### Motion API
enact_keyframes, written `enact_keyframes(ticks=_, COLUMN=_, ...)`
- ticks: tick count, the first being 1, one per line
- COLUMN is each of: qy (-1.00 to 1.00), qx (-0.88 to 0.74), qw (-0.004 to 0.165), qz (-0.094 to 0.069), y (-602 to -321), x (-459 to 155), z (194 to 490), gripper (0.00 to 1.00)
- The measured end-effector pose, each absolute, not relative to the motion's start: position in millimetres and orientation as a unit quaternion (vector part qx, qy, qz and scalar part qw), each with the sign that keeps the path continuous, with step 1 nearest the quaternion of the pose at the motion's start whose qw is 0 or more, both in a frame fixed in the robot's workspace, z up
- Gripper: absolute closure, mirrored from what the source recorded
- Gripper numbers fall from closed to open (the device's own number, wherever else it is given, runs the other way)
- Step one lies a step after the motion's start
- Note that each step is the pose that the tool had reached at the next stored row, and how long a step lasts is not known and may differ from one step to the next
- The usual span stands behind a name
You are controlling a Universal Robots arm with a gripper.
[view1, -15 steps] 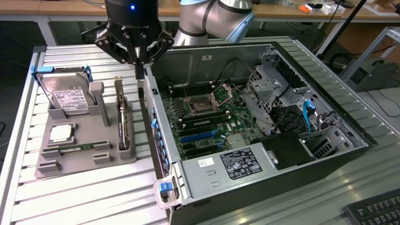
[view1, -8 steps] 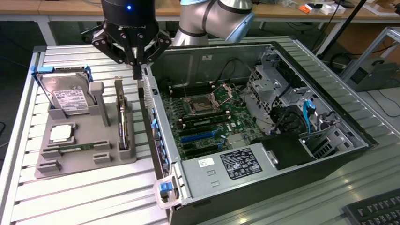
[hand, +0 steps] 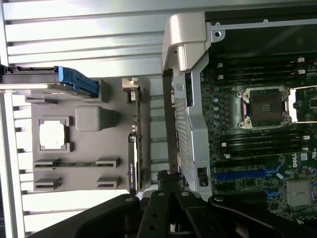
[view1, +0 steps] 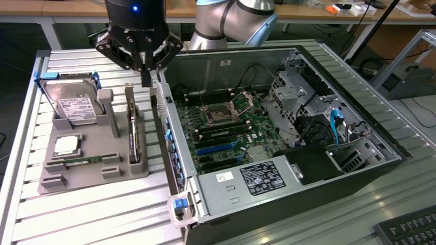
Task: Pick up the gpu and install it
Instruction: 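Reach for the gpu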
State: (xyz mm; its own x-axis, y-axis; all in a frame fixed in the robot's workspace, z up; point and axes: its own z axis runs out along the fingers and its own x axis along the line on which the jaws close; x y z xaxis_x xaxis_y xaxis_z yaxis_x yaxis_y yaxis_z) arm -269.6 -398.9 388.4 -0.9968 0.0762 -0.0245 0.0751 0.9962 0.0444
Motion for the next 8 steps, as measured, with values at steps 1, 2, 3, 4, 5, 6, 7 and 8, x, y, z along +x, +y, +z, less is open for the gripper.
enact_keyframes(ticks=1, qy=0.999, qx=0.038, qw=0.013, qz=0.022, y=-399.0, x=-270.7, z=388.3, gripper=0.89)
enact_keyframes(ticks=2, qy=0.999, qx=0.038, qw=0.013, qz=0.022, y=-399.0, x=-271.7, z=388.2, gripper=0.89)
enact_keyframes(ticks=3, qy=0.999, qx=0.038, qw=0.013, qz=0.022, y=-399.0, x=-272.4, z=388.2, gripper=0.89)
enact_keyframes(ticks=4, qy=0.999, qx=0.038, qw=0.013, qz=0.022, y=-399.0, x=-273.1, z=388.2, gripper=0.89)
enact_keyframes(ticks=5, qy=0.999, qx=0.038, qw=0.013, qz=0.022, y=-399.0, x=-273.8, z=388.2, gripper=0.89)
enact_keyframes(ticks=6, qy=0.999, qx=0.038, qw=0.013, qz=0.022, y=-398.9, x=-274.5, z=388.1, gripper=0.89)
enact_keyframes(ticks=7, qy=0.999, qx=0.038, qw=0.013, qz=0.022, y=-398.9, x=-275.1, z=388.1, gripper=0.89)
enact_keyframes(ticks=8, qy=0.999, qx=0.038, qw=0.013, qz=0.022, y=-399.0, x=-275.7, z=388.1, gripper=0.89)
